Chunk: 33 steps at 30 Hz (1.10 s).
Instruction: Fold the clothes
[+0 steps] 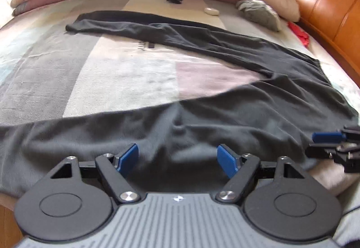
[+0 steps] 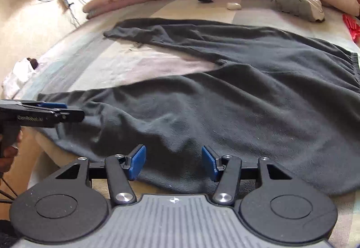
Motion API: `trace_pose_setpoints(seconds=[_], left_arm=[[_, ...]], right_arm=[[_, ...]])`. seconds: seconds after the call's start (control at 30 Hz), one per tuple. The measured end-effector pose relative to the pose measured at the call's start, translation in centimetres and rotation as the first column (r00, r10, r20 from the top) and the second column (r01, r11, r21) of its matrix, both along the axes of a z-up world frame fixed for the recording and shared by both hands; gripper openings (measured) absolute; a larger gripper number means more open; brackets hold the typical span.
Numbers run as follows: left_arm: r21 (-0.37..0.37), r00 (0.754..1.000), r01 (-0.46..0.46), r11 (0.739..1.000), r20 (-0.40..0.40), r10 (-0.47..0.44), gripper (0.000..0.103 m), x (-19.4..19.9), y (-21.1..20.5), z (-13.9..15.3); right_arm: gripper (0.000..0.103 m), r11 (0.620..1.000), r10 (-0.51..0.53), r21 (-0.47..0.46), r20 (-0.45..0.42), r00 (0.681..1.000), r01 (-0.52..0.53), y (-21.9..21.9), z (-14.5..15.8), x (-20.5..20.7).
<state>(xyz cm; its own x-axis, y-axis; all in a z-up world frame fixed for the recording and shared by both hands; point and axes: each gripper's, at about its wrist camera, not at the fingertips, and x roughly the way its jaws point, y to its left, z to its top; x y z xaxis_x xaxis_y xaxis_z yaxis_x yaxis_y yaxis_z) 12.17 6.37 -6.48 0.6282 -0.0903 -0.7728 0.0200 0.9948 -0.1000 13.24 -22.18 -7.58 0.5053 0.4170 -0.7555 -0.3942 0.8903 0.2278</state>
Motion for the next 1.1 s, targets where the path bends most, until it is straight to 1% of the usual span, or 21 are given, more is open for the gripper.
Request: trace_pose_setpoints(seconds=[0.03, 0.07, 0.1, 0.17, 0.2, 0.23, 0.3, 0.4, 0.47, 0.53, 0.6, 0.63, 0.7, 0.73, 0.77, 0.8, 0.87, 0.9, 0.97, 1.03, 1.1], left_arm=[[-0.003, 1.0, -0.007, 1.0, -0.014, 0.007, 0.077, 0.3, 0.0, -0.5], [-0.007, 0.999, -0.013, 1.0, -0.031, 0.013, 0.077, 0.6, 0.0, -0.9], [-0.028, 0.997, -0.017, 0.999, -0.078, 0.015, 0.077, 0.5, 0.2, -1.7], [-0.027, 0.998, 0.017, 0.999, -0.056, -0.018, 0.079, -0.9, 0.1, -2.2], [-0.03, 0.997, 0.032, 0.999, -0.072, -0.034, 0.079, -1.5, 0.2, -2.2], [-0.032, 0.997, 0.032, 0.999, -0.071, -0.034, 0.079, -2.0, 0.6, -1.9], [-0.001, 0.999, -0.002, 1.0, -0.043, 0.002, 0.079, -2.7, 2.1, -0.9], [0.052, 0.998, -0.058, 0.997, 0.0, 0.058, 0.08, -3.3, 4.8, 0.6], [0.074, 0.996, -0.093, 0.993, 0.016, 0.092, 0.08, -3.3, 7.2, 0.8], [0.073, 0.989, -0.142, 0.987, -0.021, 0.144, 0.08, -3.0, 9.4, -0.4], [0.075, 0.979, -0.189, 0.979, -0.059, 0.194, 0.08, -2.7, 11.7, -1.6], [0.086, 0.973, -0.205, 0.975, -0.095, 0.213, 0.08, -2.8, 12.3, -2.5], [0.098, 0.979, -0.186, 0.978, -0.065, 0.193, 0.081, -3.7, 12.8, -2.5], [0.104, 0.977, -0.197, 0.975, -0.063, 0.204, 0.081, -3.9, 12.9, -2.3], [0.111, 0.975, -0.207, 0.972, -0.06, 0.214, 0.08, -4.1, 13.0, -1.9], [0.125, 0.975, -0.21, 0.97, -0.04, 0.217, 0.08, -4.4, 13.0, -1.5], [0.142, 0.98, -0.195, 0.97, -0.004, 0.198, 0.08, -4.8, 12.7, -0.6], [0.151, 0.982, -0.188, 0.971, 0.014, 0.188, 0.081, -5.0, 12.6, -0.1], [0.151, 0.985, -0.171, 0.974, 0.028, 0.168, 0.081, -5.4, 12.2, 0.5], [0.152, 0.988, -0.155, 0.976, 0.038, 0.15, 0.081, -5.8, 11.9, 0.8], [0.139, 0.988, -0.157, 0.978, 0.039, 0.153, 0.081, -6.3, 11.8, 0.8]], right_arm=[[0.06, 1.0, -0.016, -0.023, -0.013, 1.0, 0.015, 0.1, -0.5, 0.1], [0.062, 1.0, -0.017, -0.018, 0.003, 1.0, 0.018, 0.1, -0.8, -0.3], [0.069, 1.0, -0.016, -0.005, 0.012, 1.0, 0.016, -0.1, -0.9, -0.7], [0.07, 0.999, -0.022, 0.027, 0.003, 1.0, 0.022, -0.6, -1.0, -1.1], [0.07, 0.999, -0.03, 0.045, -0.004, 1.0, 0.031, -0.9, -1.0, -1.1], [0.07, 0.997, -0.038, 0.062, -0.012, 0.999, 0.039, -1.1, -0.9, -1.1], [0.07, 0.996, -0.042, 0.081, -0.021, 0.999, 0.044, -1.3, -0.5, -0.9], [0.07, 0.997, -0.022, 0.067, -0.001, 1.0, 0.022, -0.5, 0.3, -0.9], [0.07, 0.998, -0.007, 0.061, 0.008, 1.0, 0.007, 0.2, 0.6, -1.0], [0.069, 0.998, 0.012, 0.054, 0.014, 1.0, -0.013, 1.1, 0.9, -1.2], [0.064, 0.998, 0.051, 0.044, 0.035, 0.998, -0.053, 2.0, 1.4, -1.5], [0.063, 0.996, 0.076, 0.039, 0.052, 0.996, -0.078, 2.4, 1.8, -1.8], [0.049, 0.989, 0.141, 0.022, 0.092, 0.986, -0.144, 3.6, 2.6, -2.2], [0.047, 0.982, 0.187, 0.008, 0.11, 0.976, -0.189, 4.5, 3.1, -2.3], [0.043, 0.972, 0.233, -0.007, 0.128, 0.964, -0.234, 5.5, 3.5, -2.4], [0.038, 0.96, 0.28, -0.023, 0.145, 0.949, -0.28, 6.5, 3.9, -2.5], [0.036, 0.919, 0.393, -0.059, 0.175, 0.903, -0.389, 9.3, 4.3, -2.8], [0.036, 0.893, 0.449, -0.079, 0.187, 0.874, -0.443, 10.7, 4.4, -3.0], [0.036, 0.82, 0.573, -0.12, 0.21, 0.793, -0.56, 14.0, 4.3, -3.8], [0.035, 0.744, 0.668, -0.152, 0.208, 0.715, -0.651, 17.1, 3.7, -4.5], [0.033, 0.685, 0.728, -0.178, 0.181, 0.661, -0.706, 19.6, 2.9, -4.9]])
